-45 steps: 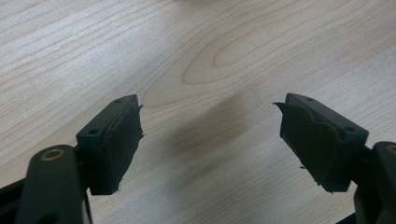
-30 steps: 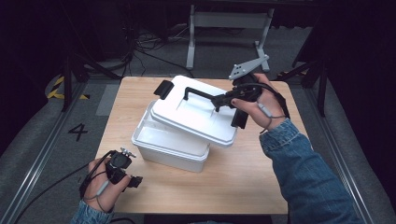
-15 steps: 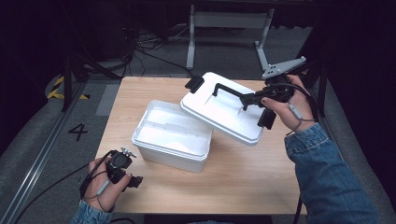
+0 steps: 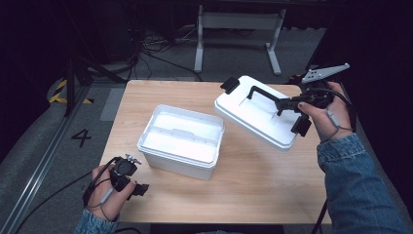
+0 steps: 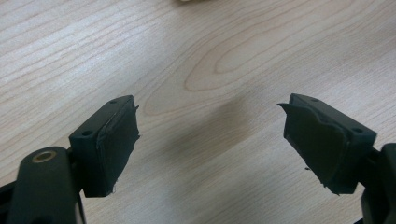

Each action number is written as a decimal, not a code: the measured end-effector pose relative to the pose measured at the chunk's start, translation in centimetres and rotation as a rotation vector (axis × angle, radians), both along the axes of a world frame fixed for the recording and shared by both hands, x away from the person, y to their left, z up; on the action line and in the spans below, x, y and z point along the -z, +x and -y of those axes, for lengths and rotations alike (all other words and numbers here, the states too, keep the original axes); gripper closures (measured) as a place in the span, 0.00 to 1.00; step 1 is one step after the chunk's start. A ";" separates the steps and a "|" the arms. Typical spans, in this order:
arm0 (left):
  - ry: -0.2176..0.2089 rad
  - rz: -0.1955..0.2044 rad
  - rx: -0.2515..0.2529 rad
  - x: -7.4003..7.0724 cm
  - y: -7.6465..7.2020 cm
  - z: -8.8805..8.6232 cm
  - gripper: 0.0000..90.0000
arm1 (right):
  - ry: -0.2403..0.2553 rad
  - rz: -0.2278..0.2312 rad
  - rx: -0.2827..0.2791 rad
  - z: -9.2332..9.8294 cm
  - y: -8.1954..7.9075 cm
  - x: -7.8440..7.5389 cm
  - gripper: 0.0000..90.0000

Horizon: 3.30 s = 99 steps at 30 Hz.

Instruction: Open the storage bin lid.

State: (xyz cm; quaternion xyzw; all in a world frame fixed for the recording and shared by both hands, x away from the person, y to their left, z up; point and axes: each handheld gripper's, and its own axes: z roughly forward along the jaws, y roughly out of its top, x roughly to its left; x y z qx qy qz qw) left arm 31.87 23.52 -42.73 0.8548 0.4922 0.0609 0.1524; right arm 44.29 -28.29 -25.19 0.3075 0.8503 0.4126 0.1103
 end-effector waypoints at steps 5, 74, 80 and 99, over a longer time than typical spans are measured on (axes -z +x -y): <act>0.004 -0.016 0.005 0.0 0.0 0.1 0.21 | 0.003 -0.016 0.048 1.5 0.2 0.7 0.95; 0.020 -0.024 0.021 0.2 0.5 0.5 0.21 | 0.045 -0.262 0.310 7.4 2.5 17.6 0.83; 0.021 -0.023 0.018 0.3 0.4 0.5 0.21 | 0.036 -0.197 0.331 7.5 2.2 16.8 0.69; 0.018 -0.021 0.017 0.2 0.2 0.3 0.21 | 0.056 -0.061 0.238 5.3 -1.9 12.3 0.61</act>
